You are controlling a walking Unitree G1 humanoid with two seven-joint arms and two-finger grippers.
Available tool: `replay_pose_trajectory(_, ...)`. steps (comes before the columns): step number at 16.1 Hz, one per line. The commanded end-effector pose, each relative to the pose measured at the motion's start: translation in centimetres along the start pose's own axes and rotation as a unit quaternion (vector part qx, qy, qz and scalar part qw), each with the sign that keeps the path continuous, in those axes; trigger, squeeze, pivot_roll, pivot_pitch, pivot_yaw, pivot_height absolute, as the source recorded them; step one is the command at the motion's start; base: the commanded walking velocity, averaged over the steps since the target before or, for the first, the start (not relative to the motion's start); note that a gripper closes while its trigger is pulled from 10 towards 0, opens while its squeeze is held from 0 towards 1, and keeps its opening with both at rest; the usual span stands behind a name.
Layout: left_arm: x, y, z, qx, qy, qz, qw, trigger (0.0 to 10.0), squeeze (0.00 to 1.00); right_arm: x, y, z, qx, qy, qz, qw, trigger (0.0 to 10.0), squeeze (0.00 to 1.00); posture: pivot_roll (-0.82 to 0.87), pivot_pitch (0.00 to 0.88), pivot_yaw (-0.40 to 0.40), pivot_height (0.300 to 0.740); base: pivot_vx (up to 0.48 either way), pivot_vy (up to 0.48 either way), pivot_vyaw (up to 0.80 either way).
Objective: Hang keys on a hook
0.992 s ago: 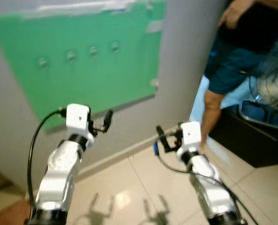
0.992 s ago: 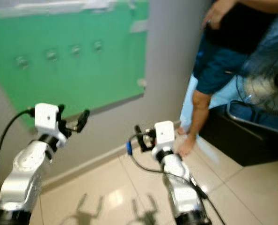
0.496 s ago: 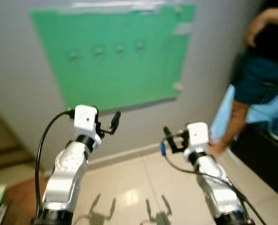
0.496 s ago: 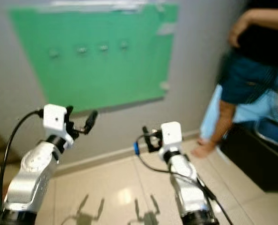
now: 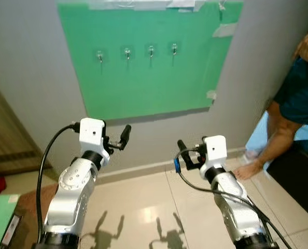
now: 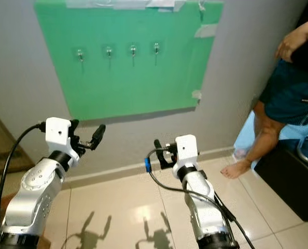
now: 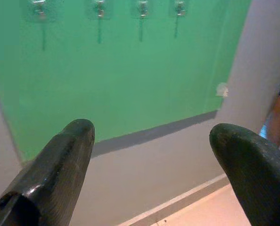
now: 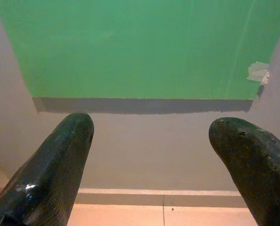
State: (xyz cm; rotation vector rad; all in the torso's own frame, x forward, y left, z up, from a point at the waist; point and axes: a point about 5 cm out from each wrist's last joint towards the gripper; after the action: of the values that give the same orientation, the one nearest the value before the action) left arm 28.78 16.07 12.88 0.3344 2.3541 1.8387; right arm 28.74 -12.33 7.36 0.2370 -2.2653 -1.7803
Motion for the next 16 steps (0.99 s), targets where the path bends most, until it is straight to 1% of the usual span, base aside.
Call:
replay_pose_trajectory(1,-0.05,0.26,-0.17,-0.004,-0.006,-0.002,1.0,10.0,0.0,-0.01,0.18,-0.01,0.013,0.004,-0.007,1.0,10.0,0.0,-0.04,0.0,0.024,0.74,0.0,0.0,0.0)
replay_pose_trajectory(5,0.08,0.48,-0.15,-0.023,-0.001,-0.007,1.0,10.0,0.0,0.07,0.07,-0.18,0.001,-0.002,-0.003,1.0,10.0,0.0,-0.04,0.0,0.023,0.74,0.0,0.0,0.0)
replay_pose_trajectory(6,0.09,0.51,-0.15,-0.023,0.0,-0.009,1.0,10.0,0.0,0.06,0.07,-0.18,0.0,-0.003,-0.003,1.0,10.0,0.0,-0.04,0.0,0.023,0.74,0.0,0.0,0.0)
replay_pose_trajectory(8,0.15,0.73,-0.18,-0.02,-0.002,-0.016,1.0,10.0,0.0,0.14,0.0,-0.2,-0.003,-0.004,-0.001,1.0,10.0,0.0,-0.04,0.0,0.023,0.74,0.401,0.0,0.0)
replay_pose_trajectory(10,0.21,0.55,-0.2,-0.003,-0.001,-0.01,1.0,10.0,0.0,0.22,-0.13,-0.1,-0.001,-0.001,0.003,1.0,10.0,0.0,-0.04,0.0,0.023,0.74,0.392,-0.127,0.0)
replay_pose_trajectory(11,0.22,0.55,-0.18,-0.004,-0.001,-0.01,1.0,10.0,0.0,0.24,-0.12,-0.07,0.0,0.0,0.003,1.0,10.0,0.0,-0.04,0.0,0.023,0.74,0.341,0.0,0.0)
replay_pose_trajectory(13,0.24,0.6,-0.21,-0.003,-0.002,-0.013,1.0,10.0,0.0,0.21,-0.08,-0.05,-0.002,0.0,0.003,1.0,10.0,0.0,-0.04,0.0,0.024,0.74,0.0,0.0,0.0)
replay_pose_trajectory(16,0.14,0.75,-0.23,-0.01,-0.001,-0.013,1.0,10.0,0.0,0.14,-0.07,-0.3,-0.004,-0.002,0.003,1.0,10.0,0.0,-0.03,0.0,0.019,0.74,0.0,0.0,0.27)
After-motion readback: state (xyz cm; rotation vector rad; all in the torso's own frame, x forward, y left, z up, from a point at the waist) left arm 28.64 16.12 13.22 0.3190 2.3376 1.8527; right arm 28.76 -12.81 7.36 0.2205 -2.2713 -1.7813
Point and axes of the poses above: a point about 5 cm out from each wrist's last joint towards the gripper, its own x axis pointing back from the gripper into the wrist, its own y axis along the axis of the wrist's last joint, z = x × y, and after that the axes turned 14 degrees about x, right-handed
